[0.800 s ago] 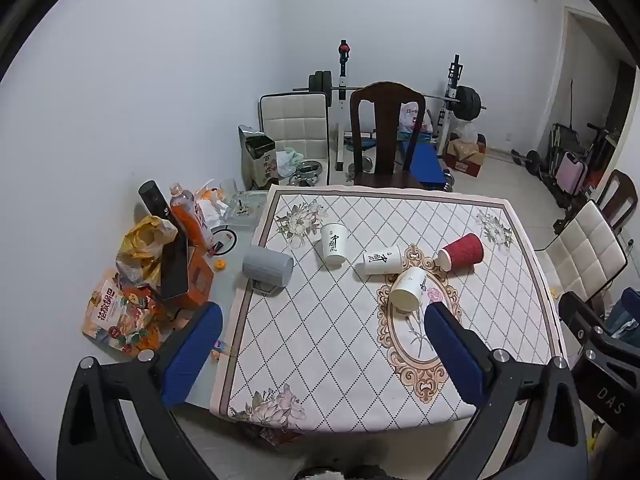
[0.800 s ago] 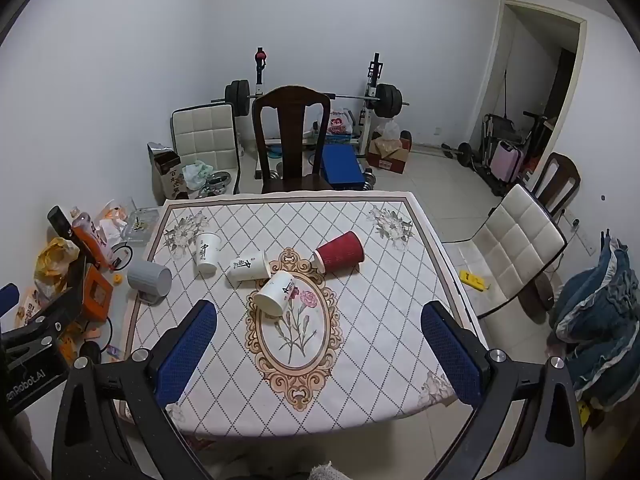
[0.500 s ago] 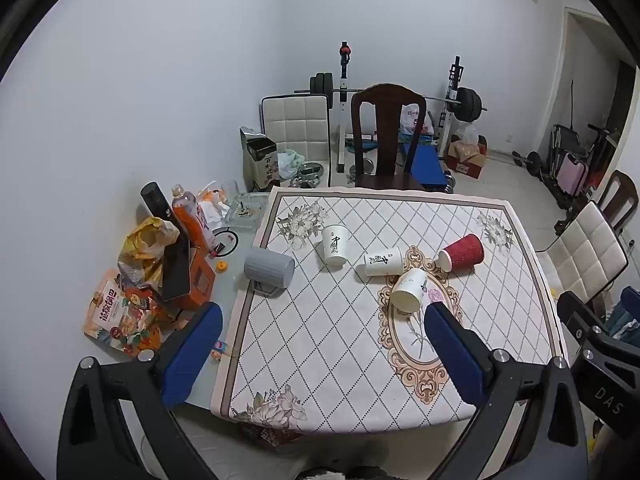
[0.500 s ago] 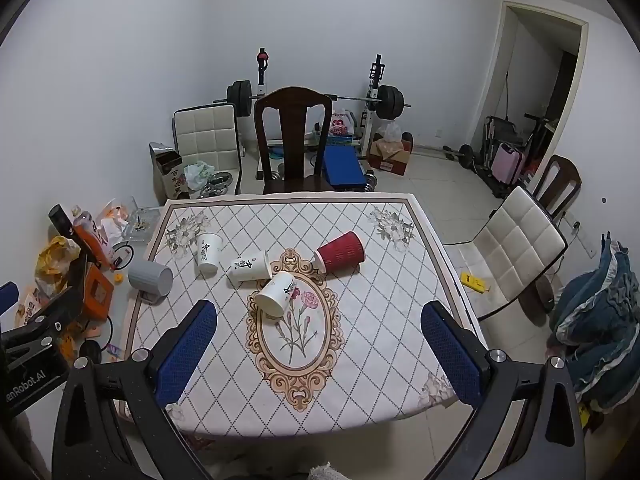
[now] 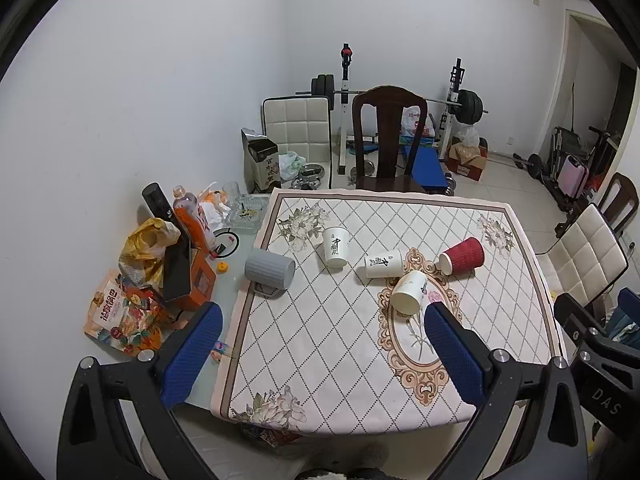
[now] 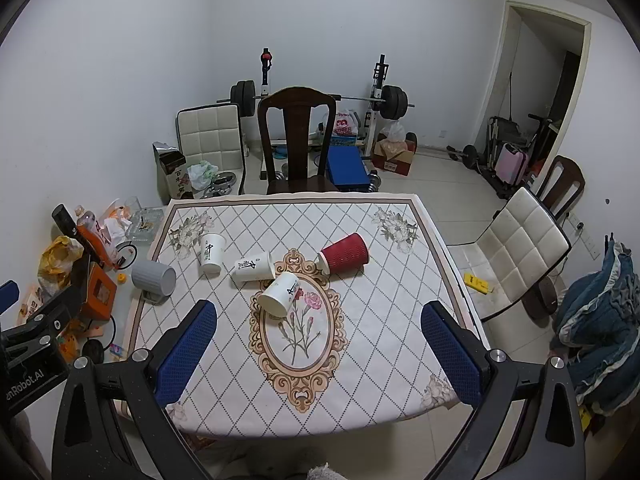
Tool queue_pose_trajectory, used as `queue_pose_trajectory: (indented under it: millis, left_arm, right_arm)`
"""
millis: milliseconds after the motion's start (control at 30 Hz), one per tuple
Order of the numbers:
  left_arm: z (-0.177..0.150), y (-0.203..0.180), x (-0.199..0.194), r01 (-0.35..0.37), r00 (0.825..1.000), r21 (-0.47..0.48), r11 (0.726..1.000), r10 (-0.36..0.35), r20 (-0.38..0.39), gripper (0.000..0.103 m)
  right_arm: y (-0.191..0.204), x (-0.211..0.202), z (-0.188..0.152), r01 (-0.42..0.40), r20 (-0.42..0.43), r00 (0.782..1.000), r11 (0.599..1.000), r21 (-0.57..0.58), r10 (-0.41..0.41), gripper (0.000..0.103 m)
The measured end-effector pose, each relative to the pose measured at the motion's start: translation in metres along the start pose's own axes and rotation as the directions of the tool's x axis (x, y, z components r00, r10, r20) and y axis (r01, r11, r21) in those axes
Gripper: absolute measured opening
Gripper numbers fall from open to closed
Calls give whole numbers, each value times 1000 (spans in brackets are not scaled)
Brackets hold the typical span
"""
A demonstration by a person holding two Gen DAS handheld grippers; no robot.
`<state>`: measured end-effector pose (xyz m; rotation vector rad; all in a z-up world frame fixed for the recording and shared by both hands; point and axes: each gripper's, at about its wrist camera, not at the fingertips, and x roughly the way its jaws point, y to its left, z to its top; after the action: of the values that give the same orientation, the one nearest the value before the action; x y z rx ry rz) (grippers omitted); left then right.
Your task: Flip cup upright
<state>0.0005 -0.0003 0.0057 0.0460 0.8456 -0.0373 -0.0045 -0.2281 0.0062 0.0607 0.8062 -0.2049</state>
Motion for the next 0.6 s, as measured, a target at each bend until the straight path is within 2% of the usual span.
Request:
queue_pose_trajectory:
  millis: [600]
  left_arm:
    - [1,1,-1,-2,1000,0,1000,2,2,103]
  right_arm:
    - [-2,0,1,-1,0,1000,1000,-1,1,103]
